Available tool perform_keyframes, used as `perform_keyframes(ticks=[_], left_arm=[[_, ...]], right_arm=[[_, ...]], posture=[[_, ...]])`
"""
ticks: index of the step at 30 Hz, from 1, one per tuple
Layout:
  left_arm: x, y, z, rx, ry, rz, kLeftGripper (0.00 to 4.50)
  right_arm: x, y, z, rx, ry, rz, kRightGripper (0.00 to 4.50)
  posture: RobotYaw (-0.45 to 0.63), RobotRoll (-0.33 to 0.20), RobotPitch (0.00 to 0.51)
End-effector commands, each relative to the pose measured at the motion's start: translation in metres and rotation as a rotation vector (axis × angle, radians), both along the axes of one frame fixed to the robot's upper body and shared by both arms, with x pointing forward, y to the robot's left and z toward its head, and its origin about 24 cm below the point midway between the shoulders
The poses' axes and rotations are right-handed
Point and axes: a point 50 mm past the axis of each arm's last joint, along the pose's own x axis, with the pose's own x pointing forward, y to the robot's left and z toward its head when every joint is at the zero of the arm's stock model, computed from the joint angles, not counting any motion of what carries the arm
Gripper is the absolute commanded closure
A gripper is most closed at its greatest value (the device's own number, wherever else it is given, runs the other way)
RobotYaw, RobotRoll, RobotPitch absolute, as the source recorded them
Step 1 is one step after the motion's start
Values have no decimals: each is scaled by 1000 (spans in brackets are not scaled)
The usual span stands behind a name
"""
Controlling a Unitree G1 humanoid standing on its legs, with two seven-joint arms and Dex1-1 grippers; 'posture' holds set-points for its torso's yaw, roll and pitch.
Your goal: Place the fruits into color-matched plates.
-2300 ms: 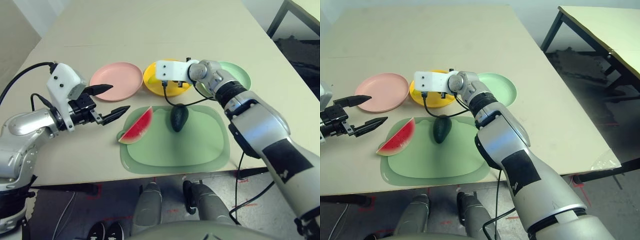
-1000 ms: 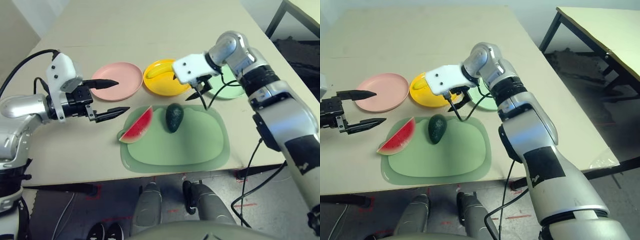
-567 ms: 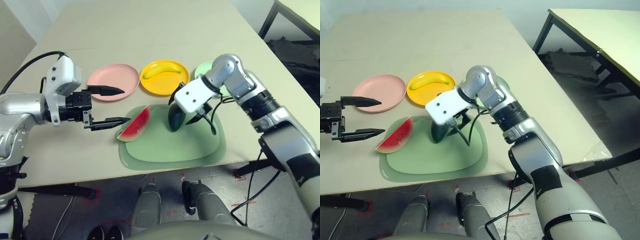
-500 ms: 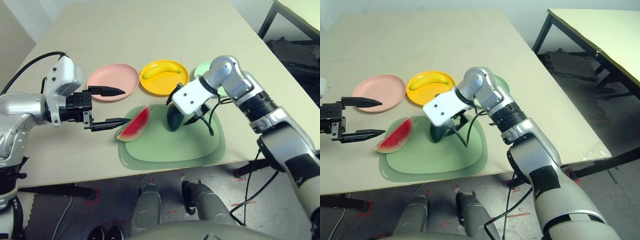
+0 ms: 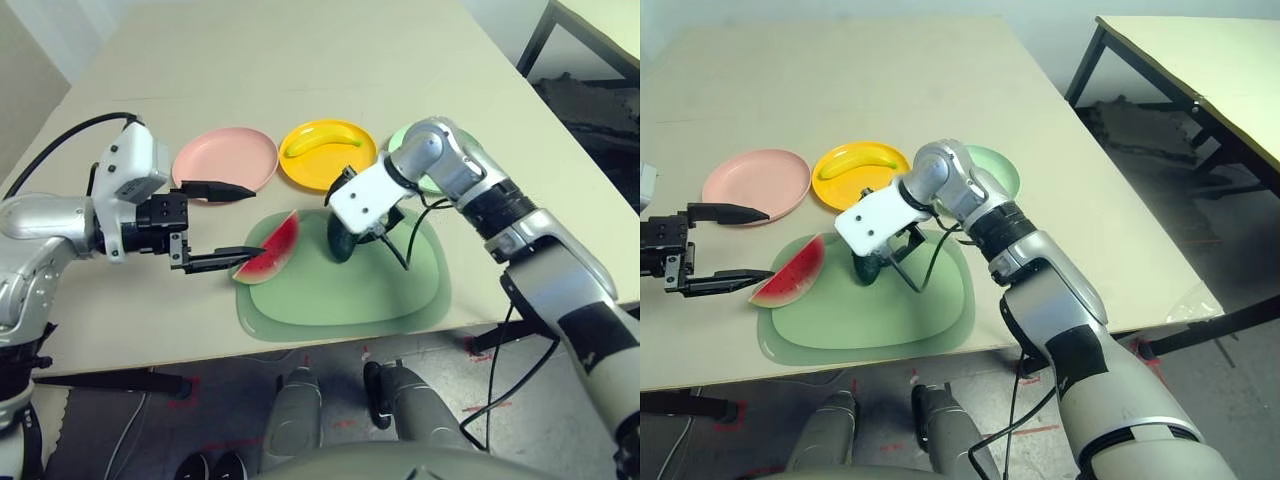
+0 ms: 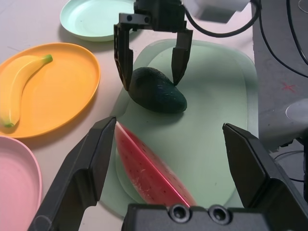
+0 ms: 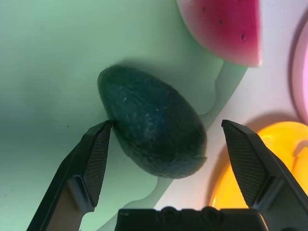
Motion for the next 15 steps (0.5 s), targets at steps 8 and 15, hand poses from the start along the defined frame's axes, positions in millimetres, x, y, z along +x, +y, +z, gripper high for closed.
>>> perform_keyframes(ticks=[8, 15], left_arm=[[-4, -2, 2, 7, -6, -8, 0], [-3, -1, 2, 13, -9, -6, 0]], right_arm=[[5, -2, -10, -43, -6, -13, 30], [5, 0, -12, -34, 21, -18, 30]], posture=[[111, 0, 170], [110, 0, 171]])
